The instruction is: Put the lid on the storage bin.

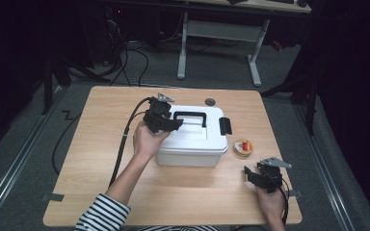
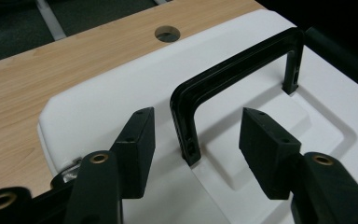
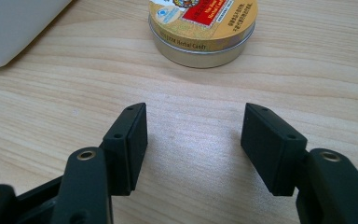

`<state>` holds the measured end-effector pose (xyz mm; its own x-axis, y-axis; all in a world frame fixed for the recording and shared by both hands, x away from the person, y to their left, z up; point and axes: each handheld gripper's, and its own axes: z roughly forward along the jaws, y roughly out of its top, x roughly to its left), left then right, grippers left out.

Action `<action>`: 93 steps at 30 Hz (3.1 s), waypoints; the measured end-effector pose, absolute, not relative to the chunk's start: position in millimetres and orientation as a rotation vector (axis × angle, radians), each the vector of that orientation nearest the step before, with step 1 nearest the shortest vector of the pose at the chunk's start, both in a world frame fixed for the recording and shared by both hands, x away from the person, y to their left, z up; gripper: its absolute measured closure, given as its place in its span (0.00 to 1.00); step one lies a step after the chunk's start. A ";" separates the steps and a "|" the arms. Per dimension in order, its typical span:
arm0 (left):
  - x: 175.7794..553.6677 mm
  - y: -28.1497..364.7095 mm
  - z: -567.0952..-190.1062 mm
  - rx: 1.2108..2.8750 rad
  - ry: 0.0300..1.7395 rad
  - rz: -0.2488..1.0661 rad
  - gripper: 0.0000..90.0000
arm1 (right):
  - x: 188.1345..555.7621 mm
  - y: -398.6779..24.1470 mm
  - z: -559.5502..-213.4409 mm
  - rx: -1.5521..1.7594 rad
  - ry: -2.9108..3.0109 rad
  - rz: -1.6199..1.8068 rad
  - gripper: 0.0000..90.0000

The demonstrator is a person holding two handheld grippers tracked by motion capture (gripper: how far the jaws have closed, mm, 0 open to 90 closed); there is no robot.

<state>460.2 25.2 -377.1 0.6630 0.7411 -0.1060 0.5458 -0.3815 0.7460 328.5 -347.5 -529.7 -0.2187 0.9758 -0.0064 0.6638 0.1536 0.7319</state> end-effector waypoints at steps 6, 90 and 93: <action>465.5 22.2 -381.0 2.097 1.000 0.308 0.59 | 328.5 -347.7 -529.7 1.556 1.949 0.843 0.46; 463.7 30.5 -388.0 2.131 0.825 0.351 0.86 | 328.4 -346.7 -529.7 1.550 1.954 0.834 0.45; 464.4 32.4 -387.8 2.132 0.812 0.332 0.88 | 328.4 -346.5 -529.7 1.552 1.952 0.835 0.45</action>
<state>464.4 32.4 -387.8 0.7582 0.6509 -0.0387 0.4371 -0.4632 0.7710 328.4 -346.5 -529.7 -0.2196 0.9755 -0.0128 0.6646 0.1592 0.7301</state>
